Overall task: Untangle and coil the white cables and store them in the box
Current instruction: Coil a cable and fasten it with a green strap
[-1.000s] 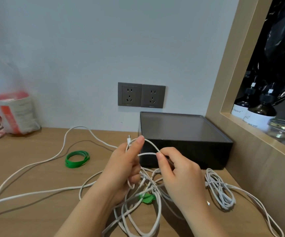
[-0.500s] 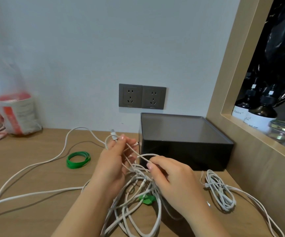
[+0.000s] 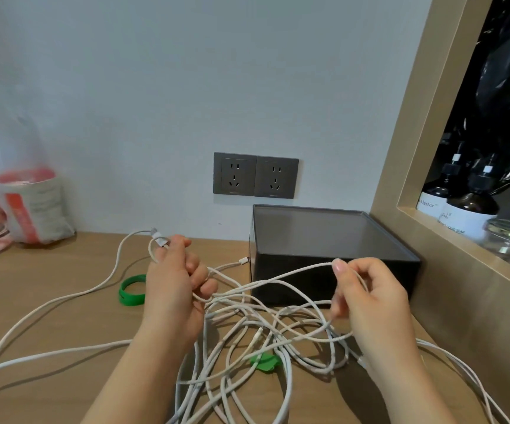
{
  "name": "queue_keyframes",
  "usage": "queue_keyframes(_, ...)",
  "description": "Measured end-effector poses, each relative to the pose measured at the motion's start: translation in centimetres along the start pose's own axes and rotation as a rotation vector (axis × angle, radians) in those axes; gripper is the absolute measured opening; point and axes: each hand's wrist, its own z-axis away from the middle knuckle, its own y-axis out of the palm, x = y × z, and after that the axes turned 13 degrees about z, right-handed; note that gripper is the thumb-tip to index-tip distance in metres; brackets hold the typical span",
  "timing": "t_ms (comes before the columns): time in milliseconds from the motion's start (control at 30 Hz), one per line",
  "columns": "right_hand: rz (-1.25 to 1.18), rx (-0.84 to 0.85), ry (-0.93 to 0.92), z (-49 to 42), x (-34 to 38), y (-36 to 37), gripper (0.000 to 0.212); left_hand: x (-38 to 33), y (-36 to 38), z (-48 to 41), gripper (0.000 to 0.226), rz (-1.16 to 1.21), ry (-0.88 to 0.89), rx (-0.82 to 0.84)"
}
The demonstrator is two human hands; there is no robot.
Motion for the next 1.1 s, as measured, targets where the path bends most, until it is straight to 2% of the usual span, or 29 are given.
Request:
queue_keyframes(100,-0.267,0.151,0.114,0.1,0.5,-0.1,0.019,0.1,0.0,0.2,0.022,-0.326,0.168,0.06)
queue_keyframes(200,-0.201,0.173,0.045,0.4,0.5,0.2,0.017,0.7,-0.2,0.8,0.022,-0.681,0.125,0.188)
queue_keyframes(333,-0.065,0.066,-0.119,0.6,0.7,0.6,0.015,1.3,-0.3,1.9,0.054,-1.003,0.032,0.531)
queue_keyframes(433,-0.022,0.056,-0.193,0.7,0.7,0.8,0.016,1.7,-0.5,2.5,0.061,-1.215,0.019,0.674)
queue_keyframes(500,0.0,0.059,-0.223,0.8,0.7,1.1,0.016,2.2,-0.4,2.8,0.055,-1.349,0.043,0.708)
queue_keyframes(567,0.015,0.047,-0.248,0.9,0.7,1.3,0.018,2.6,-0.2,3.0,0.039,-1.416,0.08,0.733)
queue_keyframes(700,0.001,-0.018,-0.319,1.1,0.8,1.5,0.015,2.7,-0.2,3.3,0.004,-1.386,0.1,0.734)
queue_keyframes(767,-0.03,-0.009,-0.355,1.3,0.9,1.5,0.008,2.8,-0.3,3.2,0.011,-1.326,0.118,0.705)
queue_keyframes(867,-0.05,0.078,-0.33,1.5,1.0,1.5,0.007,2.6,-0.2,2.9,0.022,-1.106,0.055,0.558)
queue_keyframes(1033,0.024,0.114,-0.205,1.1,0.5,1.3,0.009,1.3,0.3,2.8,0.022,-0.567,-0.211,0.413)
queue_keyframes(1100,0.071,0.203,-0.159,0.9,0.2,1.1,0.008,1.1,0.5,3.0,0.021,-0.374,-0.326,0.367)
